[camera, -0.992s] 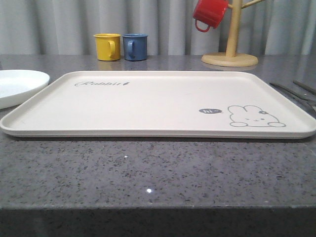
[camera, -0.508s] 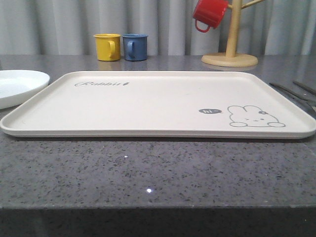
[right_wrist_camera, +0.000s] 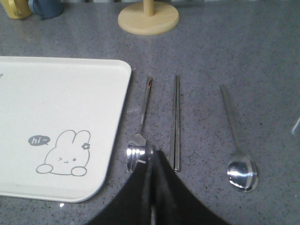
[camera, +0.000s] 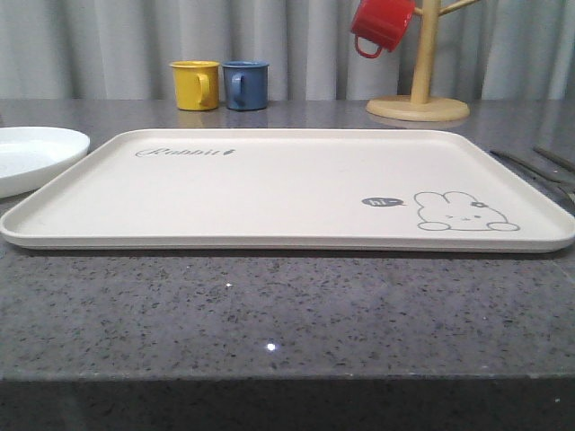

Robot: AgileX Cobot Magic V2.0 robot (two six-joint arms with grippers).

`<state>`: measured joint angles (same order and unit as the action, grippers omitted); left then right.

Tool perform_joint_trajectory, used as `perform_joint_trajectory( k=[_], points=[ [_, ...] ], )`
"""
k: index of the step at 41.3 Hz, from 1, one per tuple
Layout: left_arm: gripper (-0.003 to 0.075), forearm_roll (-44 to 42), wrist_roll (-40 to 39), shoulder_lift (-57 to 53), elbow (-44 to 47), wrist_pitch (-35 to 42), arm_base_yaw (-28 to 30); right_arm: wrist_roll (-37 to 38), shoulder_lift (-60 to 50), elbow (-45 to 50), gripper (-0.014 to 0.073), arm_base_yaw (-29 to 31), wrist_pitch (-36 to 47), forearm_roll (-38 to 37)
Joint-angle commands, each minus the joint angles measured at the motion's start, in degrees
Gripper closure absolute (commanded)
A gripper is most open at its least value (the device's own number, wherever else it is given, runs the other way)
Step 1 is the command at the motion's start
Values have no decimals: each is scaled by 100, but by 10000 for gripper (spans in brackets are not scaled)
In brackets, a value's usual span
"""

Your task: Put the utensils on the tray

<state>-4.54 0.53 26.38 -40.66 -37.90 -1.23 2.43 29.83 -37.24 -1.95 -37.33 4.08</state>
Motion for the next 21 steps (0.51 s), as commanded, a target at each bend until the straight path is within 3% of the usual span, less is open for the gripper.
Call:
perform_joint_trajectory(
  k=[1, 5, 9, 15, 18, 21],
  points=[
    [738, -21, -53, 202, -86, 439, -21, -8, 273, -144, 715, 41, 348, -36],
    [738, -21, -53, 307, -18, 473, -21, -8, 441, -144, 704, 41, 348, -48],
    [694, -44, -53, 412, -10, 440, -21, -9, 607, -144, 594, 41, 323, -72],
    [430, -43, -53, 538, -10, 499, -21, -9, 875, -144, 273, 41, 321, -72],
    [302, -43, -53, 547, -10, 499, -21, -9, 924, -144, 193, 41, 321, -72],
    [212, -43, -53, 547, -10, 499, -21, -9, 966, -144, 175, 41, 327, -72]
  ],
)
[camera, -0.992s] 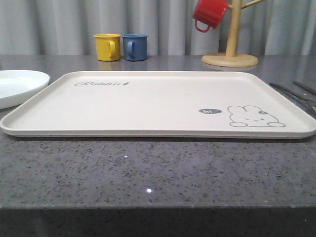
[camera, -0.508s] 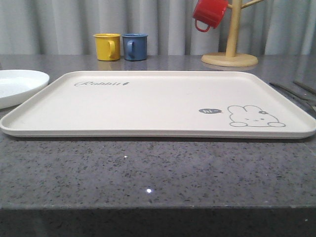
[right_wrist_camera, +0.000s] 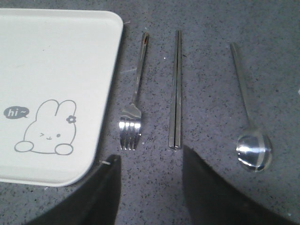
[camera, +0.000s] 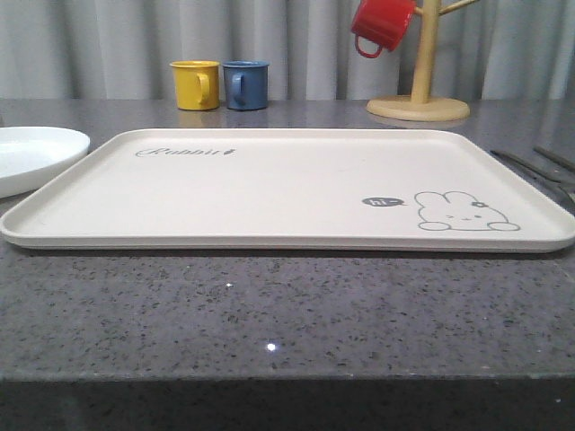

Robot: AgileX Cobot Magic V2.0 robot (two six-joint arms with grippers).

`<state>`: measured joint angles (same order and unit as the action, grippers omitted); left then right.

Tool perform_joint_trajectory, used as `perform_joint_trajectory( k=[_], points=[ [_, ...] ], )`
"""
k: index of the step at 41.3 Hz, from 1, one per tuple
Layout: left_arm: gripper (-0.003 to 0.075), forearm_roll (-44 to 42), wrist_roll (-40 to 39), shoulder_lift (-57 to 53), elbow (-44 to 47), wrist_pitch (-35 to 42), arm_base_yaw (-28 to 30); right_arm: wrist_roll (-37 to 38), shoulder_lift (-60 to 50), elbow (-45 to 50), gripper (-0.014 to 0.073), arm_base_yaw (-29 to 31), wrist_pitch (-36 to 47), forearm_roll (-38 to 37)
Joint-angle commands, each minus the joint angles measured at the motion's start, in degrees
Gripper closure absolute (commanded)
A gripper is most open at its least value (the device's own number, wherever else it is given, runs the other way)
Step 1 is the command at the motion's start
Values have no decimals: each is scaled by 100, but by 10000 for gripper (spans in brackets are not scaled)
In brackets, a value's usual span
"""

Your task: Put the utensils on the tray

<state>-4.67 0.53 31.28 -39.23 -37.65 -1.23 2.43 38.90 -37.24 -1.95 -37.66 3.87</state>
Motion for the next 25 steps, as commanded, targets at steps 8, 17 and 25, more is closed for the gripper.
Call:
perform_joint_trajectory(
  k=[8, 17, 25],
  points=[
    [192, -71, 20, 315, -281, -131, -21, -9, 59, -144, 176, 41, 361, -52],
    [192, -440, 20, 1324, -645, -947, -21, -9, 59, -144, 176, 41, 361, -52],
    [192, -418, 20, 2311, -917, -956, 14, -9, 59, -144, 176, 41, 361, -52]
  ],
)
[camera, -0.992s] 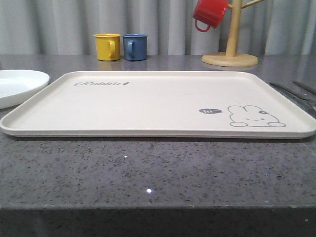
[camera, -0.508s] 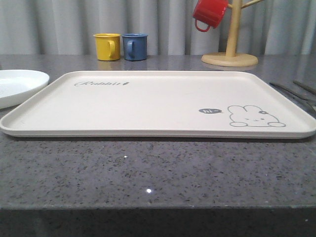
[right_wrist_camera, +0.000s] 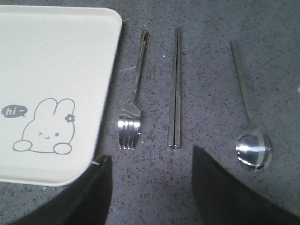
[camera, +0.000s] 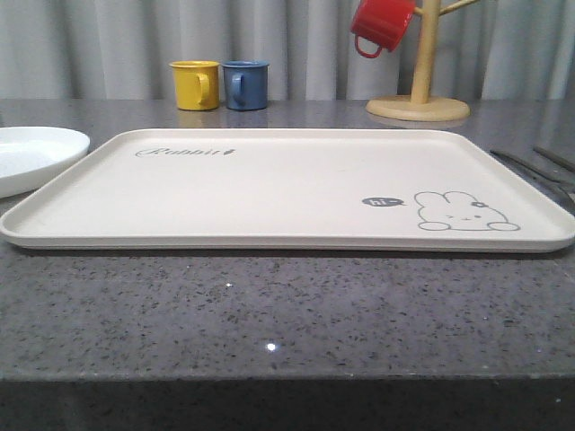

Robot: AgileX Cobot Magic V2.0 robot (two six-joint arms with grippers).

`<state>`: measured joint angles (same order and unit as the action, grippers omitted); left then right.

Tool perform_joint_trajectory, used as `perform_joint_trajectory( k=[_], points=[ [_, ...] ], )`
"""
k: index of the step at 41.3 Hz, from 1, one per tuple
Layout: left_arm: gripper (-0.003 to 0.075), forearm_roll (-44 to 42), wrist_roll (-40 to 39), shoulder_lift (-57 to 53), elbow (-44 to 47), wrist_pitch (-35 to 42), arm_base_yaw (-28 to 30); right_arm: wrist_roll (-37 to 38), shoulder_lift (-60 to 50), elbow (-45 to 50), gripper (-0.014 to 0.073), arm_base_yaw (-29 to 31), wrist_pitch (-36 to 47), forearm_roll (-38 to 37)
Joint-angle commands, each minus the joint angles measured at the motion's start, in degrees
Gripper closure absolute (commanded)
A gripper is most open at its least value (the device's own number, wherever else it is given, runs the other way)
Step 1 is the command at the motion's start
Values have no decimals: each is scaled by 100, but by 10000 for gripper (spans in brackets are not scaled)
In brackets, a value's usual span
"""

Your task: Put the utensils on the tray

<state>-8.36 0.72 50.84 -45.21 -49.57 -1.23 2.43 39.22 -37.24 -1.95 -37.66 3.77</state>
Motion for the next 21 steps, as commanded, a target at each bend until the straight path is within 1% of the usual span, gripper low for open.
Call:
perform_joint_trajectory(
  k=[1, 6, 9, 15, 18, 21],
  points=[
    [192, -48, 1, 471, -371, 238, 47, -9, 27, -144, 176, 41, 361, -42],
    [192, 303, 43, 1133, -725, 243, 472, -9, 27, -144, 176, 41, 361, -42],
    [192, 661, 276, 1457, -929, 362, 781, -9, 27, -144, 176, 41, 361, -42],
    [193, 2108, 1401, 2148, -1389, 441, 1414, -9, 27, -144, 176, 41, 361, -42],
    [193, 2756, 1752, 2495, -1611, 441, 1652, -9, 27, -144, 176, 41, 361, -42],
    [193, 3193, 2022, 2815, -1822, 453, 1769, -9, 27, -144, 176, 41, 361, -42]
  ],
)
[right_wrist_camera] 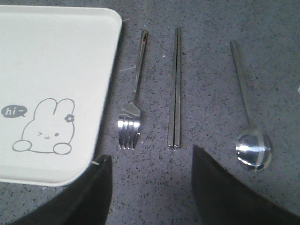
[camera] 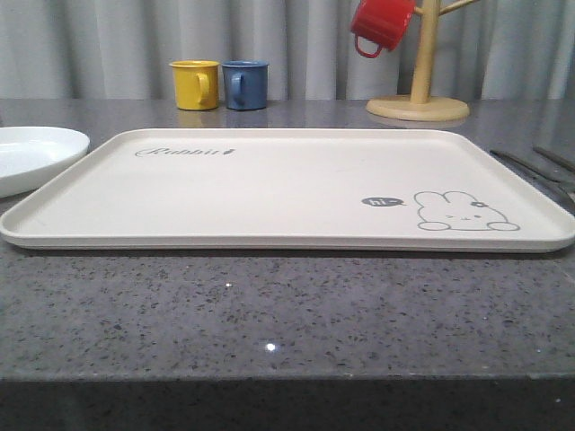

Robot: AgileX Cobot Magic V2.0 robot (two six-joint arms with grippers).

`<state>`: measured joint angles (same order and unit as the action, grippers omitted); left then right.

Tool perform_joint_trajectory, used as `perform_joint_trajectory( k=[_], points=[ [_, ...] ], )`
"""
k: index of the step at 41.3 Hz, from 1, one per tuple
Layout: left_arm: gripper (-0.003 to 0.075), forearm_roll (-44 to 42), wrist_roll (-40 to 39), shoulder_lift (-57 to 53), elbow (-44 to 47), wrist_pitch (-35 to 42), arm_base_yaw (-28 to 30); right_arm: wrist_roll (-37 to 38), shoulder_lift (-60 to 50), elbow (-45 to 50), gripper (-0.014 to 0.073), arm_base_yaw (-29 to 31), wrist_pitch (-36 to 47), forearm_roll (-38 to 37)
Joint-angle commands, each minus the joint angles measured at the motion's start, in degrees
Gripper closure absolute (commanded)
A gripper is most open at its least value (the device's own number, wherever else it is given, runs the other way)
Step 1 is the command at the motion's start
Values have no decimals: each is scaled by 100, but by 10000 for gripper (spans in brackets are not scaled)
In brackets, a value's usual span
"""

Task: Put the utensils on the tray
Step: 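Grasp the rim of the white plate with the left gripper, then lift the plate and lower it onto the tray's near half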

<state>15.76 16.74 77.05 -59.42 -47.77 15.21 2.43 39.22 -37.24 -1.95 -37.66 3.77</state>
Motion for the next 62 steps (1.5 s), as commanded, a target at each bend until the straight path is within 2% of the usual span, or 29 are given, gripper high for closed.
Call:
perform_joint_trajectory(
  k=[1, 15, 22, 27, 35, 39, 44, 54, 62],
  points=[
    [193, 852, 446, 285, -466, 289, 134, -9, 27, -144, 176, 41, 361, -42],
    [193, 1269, 445, 1382, -1049, 411, 134, -9, 27, -144, 176, 41, 361, -42],
    [211, 1269, 458, 1528, -1059, 380, 134, -9, 27, -144, 176, 41, 361, -42],
    [292, 1269, 545, 1538, -1059, 370, 134, -9, 27, -144, 176, 41, 361, -42],
    [498, 1108, 545, 1538, -1059, 227, 134, -9, 27, -144, 176, 41, 361, -42],
    [629, 913, 545, 1538, -1059, 177, 134, -9, 27, -144, 176, 41, 361, -42],
    [735, 823, 545, 1538, -1059, 165, 134, -9, 27, -144, 176, 41, 361, -42],
    [738, 961, 545, 1301, -1071, 128, 134, -9, 27, -144, 176, 41, 361, -42],
    [738, 1261, 573, 994, -1413, -216, 124, -9, 27, -144, 176, 41, 361, -42]
  ],
)
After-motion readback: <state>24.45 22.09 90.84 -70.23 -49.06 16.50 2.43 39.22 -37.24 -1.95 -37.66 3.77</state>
